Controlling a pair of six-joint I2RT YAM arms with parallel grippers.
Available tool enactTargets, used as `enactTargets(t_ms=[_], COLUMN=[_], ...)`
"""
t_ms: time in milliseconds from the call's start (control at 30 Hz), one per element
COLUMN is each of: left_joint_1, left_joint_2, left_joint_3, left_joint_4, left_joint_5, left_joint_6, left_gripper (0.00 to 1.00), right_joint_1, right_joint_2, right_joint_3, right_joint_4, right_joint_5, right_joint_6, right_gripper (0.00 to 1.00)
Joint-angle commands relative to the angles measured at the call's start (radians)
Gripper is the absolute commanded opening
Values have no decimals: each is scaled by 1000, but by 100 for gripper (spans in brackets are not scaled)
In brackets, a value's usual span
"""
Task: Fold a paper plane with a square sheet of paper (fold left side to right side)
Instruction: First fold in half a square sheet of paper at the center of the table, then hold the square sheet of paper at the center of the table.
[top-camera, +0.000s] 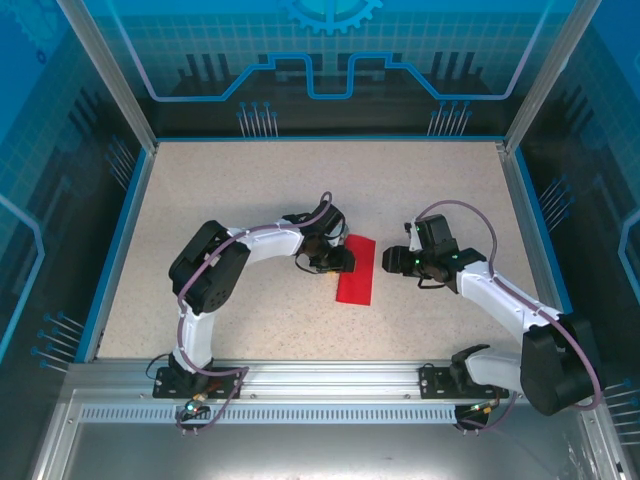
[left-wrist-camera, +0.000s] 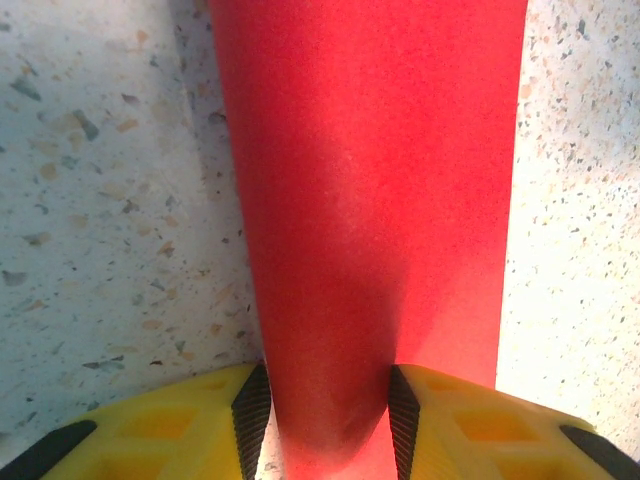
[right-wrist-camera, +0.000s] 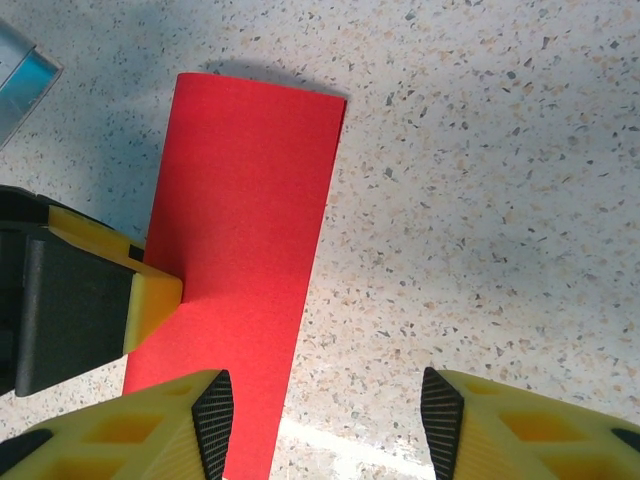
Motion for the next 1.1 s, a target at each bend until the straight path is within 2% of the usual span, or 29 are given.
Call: enactTargets(t_ms=[0, 333, 433, 567, 667, 1067], left_joint_1=[-4, -4, -4, -4, -3, -4], left_joint_2=[43, 41, 41, 43, 41, 41], left_joint_3=[-1, -6, -6, -6, -8, -7], left_joint_4=[-90, -89, -88, -87, -88, -87], left_joint_5=[-63, -66, -66, -68, -68, -70], left_joint_6=[23, 22, 20, 20, 21, 20], left_gripper=[41, 41, 41, 41, 41, 41], right_joint_1=[-9, 14, 24, 42, 68, 108], right_joint_2=[14, 75, 117, 201, 255, 425], right_joint_3=[-3, 14, 15, 23, 53, 128], right_joint_4=[-11, 28, 74, 168, 179, 118], right_joint_5=[-35, -106, -155, -230, -211, -146], right_joint_6=[-11, 13, 42, 94, 99, 90], right_gripper=[56, 53, 44, 21, 9, 7])
